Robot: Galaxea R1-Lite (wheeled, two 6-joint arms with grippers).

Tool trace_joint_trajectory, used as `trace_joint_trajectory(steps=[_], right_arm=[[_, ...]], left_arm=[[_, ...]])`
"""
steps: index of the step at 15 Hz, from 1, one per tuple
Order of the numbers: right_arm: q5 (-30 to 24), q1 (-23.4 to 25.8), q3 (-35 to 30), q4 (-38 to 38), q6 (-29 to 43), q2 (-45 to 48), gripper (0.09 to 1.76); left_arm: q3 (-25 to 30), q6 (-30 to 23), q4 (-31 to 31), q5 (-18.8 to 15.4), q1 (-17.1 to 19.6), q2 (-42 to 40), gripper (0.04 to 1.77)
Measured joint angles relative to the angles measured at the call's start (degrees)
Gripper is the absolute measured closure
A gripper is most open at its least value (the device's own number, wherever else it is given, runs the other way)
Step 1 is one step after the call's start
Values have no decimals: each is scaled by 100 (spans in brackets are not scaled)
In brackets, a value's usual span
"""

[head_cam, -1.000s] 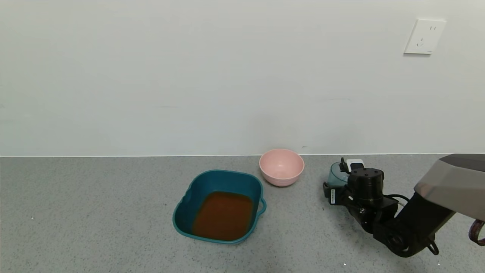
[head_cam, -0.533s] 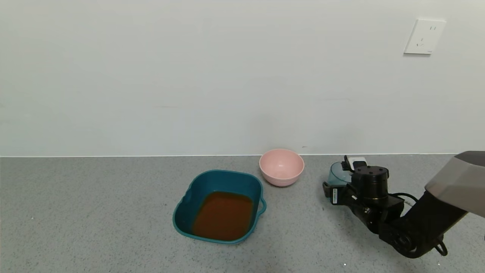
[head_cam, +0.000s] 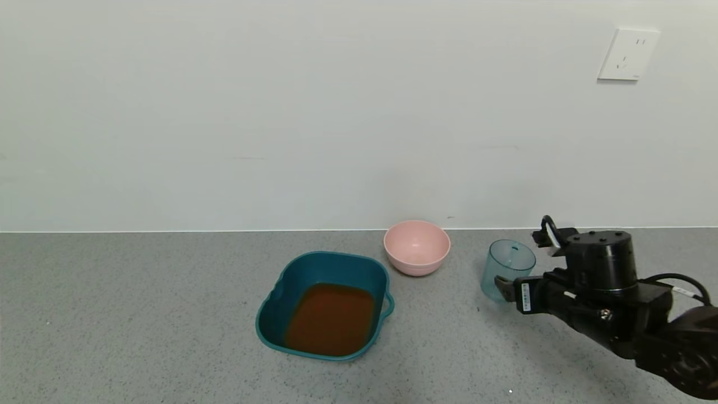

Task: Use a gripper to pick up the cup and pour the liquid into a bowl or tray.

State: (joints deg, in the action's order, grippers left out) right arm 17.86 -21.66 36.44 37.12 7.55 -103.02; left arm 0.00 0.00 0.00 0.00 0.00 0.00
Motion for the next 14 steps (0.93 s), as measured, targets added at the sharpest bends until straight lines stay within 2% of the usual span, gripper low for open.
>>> trace_joint_trajectory(steps=[6,14], right_arm=[[-28,-304,132,-2549,-2,2593,15],[18,-355,173,-5018,-11,5845,15]], left_arm=[[0,0,2,0,2,0,9],[0,0,0,0,0,0,9]])
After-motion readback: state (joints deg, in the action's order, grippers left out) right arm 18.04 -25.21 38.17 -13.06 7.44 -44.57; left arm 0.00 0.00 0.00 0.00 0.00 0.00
